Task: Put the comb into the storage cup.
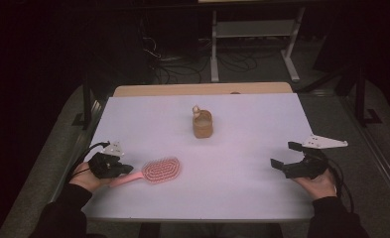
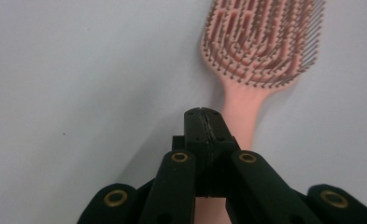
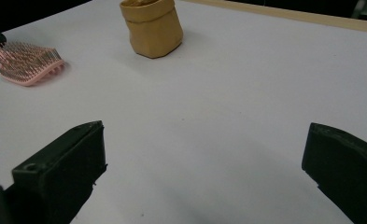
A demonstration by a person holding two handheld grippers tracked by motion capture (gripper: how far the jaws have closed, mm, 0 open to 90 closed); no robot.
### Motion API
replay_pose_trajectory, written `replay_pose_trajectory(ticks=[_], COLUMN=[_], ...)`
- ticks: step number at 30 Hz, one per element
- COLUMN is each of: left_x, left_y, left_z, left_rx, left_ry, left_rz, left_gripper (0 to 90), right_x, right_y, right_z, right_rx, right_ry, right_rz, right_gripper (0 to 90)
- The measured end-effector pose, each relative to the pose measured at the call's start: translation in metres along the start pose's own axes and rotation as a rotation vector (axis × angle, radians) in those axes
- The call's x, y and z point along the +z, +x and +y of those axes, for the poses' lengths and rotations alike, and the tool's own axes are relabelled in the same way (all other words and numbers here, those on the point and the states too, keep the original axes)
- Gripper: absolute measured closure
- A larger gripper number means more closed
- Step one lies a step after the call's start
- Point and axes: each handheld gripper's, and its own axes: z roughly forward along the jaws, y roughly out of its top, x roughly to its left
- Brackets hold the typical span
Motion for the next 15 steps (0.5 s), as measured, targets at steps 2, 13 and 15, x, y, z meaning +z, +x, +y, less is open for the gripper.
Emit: replay_pose_trajectory(ticks=[2,13,15], left_x=[-0.003,-0.013,-0.012], left_y=[-0.001,-0.007,-0.008], left_z=[0.001,0.008,0.009], left_rx=[0.012,0.068,0.071], left_ry=[-0.004,0.011,0.015], left_rz=[-0.006,-0.07,-0.076], left_gripper=[87.0,62.6,58.2], right_x=[0.0,0.001,0.001], right_y=[0.0,0.0,0.0], right_z=[0.0,0.0,0.0], right_rx=[0.0,0.0,0.0], right_ry=[0.001,0.005,0.005], right_rz=[0.0,0.001,0.003], right_gripper=[0.0,0.0,0.0])
